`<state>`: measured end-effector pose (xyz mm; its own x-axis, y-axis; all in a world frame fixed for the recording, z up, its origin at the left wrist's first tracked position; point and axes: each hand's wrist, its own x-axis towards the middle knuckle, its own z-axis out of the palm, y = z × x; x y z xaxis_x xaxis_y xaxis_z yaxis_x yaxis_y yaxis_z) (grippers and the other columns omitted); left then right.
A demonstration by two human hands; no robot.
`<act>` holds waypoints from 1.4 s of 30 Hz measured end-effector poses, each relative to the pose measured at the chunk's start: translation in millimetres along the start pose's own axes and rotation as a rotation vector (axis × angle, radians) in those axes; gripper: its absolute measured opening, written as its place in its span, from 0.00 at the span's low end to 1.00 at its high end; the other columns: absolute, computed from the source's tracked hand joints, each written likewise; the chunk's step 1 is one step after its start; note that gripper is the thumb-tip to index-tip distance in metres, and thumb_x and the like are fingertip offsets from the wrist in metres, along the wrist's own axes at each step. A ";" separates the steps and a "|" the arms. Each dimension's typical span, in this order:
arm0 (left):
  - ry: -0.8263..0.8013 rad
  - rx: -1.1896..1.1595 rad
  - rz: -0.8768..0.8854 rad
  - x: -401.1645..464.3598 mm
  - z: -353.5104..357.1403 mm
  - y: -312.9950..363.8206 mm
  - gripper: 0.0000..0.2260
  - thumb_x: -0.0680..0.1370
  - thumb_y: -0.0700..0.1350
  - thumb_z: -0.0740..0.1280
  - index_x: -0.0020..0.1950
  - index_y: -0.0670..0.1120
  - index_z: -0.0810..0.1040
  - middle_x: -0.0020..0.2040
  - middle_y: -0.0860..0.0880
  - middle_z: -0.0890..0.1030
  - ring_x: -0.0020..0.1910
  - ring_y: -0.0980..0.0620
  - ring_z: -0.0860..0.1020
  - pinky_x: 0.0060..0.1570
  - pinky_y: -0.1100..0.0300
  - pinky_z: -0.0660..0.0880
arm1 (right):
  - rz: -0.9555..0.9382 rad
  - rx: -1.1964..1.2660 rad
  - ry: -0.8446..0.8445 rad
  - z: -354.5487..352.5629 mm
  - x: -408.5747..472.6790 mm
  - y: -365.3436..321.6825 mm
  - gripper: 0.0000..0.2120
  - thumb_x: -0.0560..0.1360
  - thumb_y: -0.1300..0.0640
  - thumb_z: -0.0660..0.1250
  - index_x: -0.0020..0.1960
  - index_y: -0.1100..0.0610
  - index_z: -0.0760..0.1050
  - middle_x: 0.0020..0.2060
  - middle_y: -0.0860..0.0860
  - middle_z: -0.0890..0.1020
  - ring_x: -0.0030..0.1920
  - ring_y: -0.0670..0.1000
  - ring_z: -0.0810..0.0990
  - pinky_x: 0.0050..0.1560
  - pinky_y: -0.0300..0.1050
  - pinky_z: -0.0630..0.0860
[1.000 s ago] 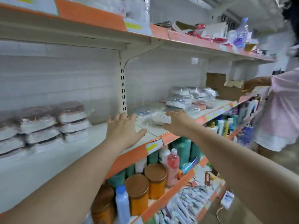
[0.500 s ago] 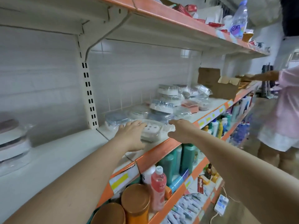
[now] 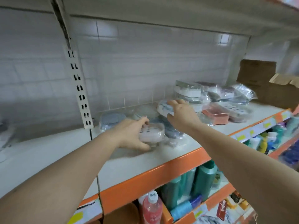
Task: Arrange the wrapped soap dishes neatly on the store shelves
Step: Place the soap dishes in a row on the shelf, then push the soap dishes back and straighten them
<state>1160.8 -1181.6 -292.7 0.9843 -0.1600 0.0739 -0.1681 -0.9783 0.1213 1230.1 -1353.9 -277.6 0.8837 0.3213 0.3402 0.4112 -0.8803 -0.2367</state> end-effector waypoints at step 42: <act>0.230 -0.217 -0.562 -33.0 18.5 14.2 0.42 0.68 0.63 0.68 0.75 0.53 0.50 0.71 0.48 0.60 0.65 0.45 0.70 0.54 0.57 0.67 | 0.075 0.190 -0.300 74.1 93.5 -54.6 0.21 0.76 0.60 0.60 0.68 0.64 0.65 0.66 0.63 0.70 0.67 0.61 0.69 0.64 0.50 0.66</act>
<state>1127.0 -1192.7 -311.6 0.8930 0.4251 0.1476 0.3394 -0.8517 0.3993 1306.8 -1249.9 -300.3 0.9278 0.3711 0.0394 0.3516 -0.8338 -0.4256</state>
